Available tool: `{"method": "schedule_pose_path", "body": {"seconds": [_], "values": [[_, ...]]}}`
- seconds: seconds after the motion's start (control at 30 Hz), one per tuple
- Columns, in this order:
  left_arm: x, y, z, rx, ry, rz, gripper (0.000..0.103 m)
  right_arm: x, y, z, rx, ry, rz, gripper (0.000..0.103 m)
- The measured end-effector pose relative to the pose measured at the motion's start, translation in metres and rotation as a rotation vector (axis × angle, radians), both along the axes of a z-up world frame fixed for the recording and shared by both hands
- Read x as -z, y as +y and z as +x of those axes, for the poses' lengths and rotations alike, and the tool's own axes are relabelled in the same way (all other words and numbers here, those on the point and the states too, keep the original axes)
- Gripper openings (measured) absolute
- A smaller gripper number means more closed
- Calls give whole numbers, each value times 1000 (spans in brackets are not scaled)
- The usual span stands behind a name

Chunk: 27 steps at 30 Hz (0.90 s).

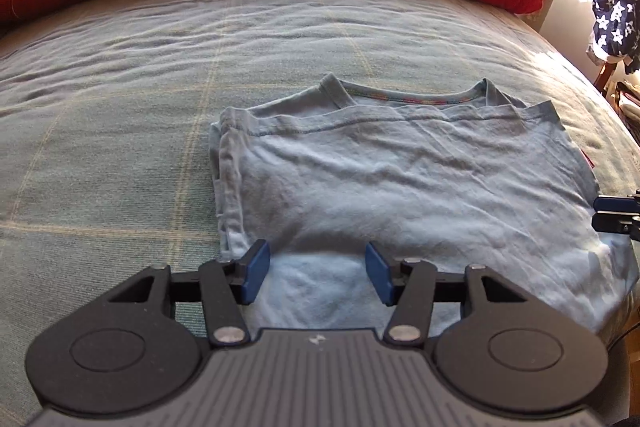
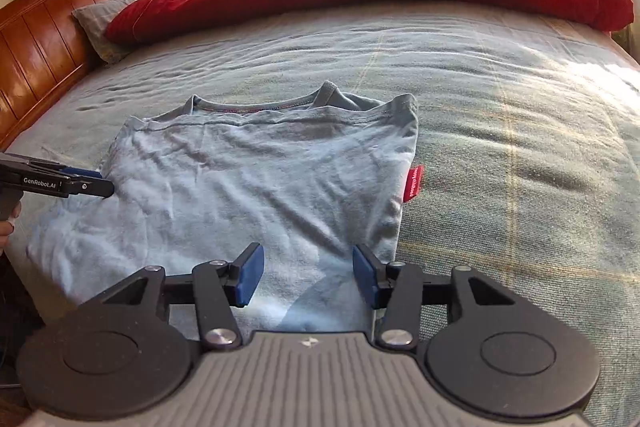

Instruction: Fold clothes

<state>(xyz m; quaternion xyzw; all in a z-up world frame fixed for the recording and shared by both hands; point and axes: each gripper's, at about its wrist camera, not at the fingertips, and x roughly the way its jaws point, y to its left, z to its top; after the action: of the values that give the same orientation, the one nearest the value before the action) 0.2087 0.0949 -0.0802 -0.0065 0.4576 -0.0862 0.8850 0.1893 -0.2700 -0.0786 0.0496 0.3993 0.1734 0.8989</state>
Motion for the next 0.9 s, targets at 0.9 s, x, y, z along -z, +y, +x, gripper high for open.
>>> {"method": "schedule_pose_path", "body": {"seconds": [0.9], "values": [[12, -5, 91, 32, 17, 73, 73, 5, 4, 121, -33, 17, -98, 68]]}}
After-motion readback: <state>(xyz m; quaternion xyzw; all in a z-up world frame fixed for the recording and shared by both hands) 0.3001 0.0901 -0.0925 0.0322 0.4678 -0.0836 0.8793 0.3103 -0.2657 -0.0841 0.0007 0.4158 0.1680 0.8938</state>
